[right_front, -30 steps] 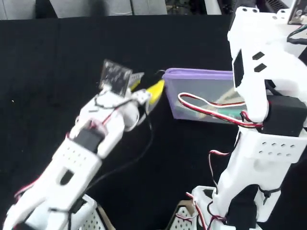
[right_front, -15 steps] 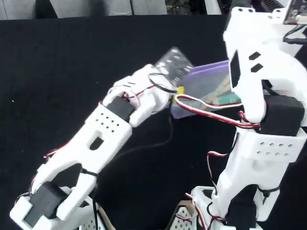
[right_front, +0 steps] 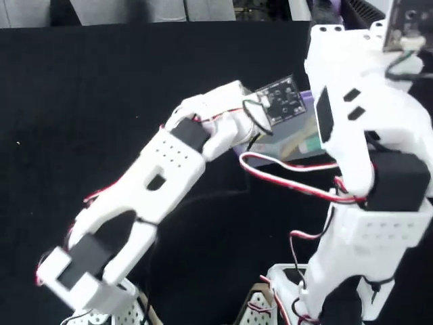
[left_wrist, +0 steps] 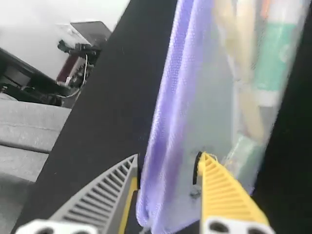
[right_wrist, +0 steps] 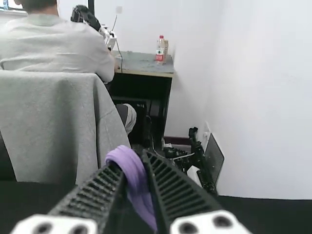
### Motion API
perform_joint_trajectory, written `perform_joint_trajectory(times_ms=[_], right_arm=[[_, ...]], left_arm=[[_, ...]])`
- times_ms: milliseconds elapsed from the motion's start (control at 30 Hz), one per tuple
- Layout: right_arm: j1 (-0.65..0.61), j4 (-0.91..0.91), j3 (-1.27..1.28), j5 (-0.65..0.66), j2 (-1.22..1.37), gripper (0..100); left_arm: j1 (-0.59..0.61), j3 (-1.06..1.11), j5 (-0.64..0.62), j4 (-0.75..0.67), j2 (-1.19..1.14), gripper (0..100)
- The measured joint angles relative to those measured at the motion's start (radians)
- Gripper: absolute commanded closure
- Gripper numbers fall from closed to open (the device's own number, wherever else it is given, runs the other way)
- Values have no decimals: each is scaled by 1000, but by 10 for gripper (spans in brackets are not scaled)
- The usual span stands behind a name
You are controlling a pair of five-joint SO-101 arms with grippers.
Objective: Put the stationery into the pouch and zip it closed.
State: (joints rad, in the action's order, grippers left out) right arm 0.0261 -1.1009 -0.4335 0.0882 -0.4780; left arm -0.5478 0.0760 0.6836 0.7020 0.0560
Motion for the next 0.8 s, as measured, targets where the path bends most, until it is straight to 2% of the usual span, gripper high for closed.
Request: perform_joint_trajectory(times_ms=[100, 267, 367, 467, 533, 800], right_arm=[[0, 0, 0, 0, -6, 988], [0, -2, 0, 0, -6, 988], [0, -2, 0, 0, -6, 988], [0, -2, 0, 0, -6, 988], [0, -2, 0, 0, -6, 988], [0, -2, 0, 0, -6, 988]], left_arm=[[14, -117, 18, 40, -130, 801], [15, -359, 28, 210, -315, 802], [17, -499, 29, 331, -387, 863], [17, -598, 28, 470, -404, 980], [12, -644, 28, 537, -408, 952], [9, -747, 69, 775, -408, 971]])
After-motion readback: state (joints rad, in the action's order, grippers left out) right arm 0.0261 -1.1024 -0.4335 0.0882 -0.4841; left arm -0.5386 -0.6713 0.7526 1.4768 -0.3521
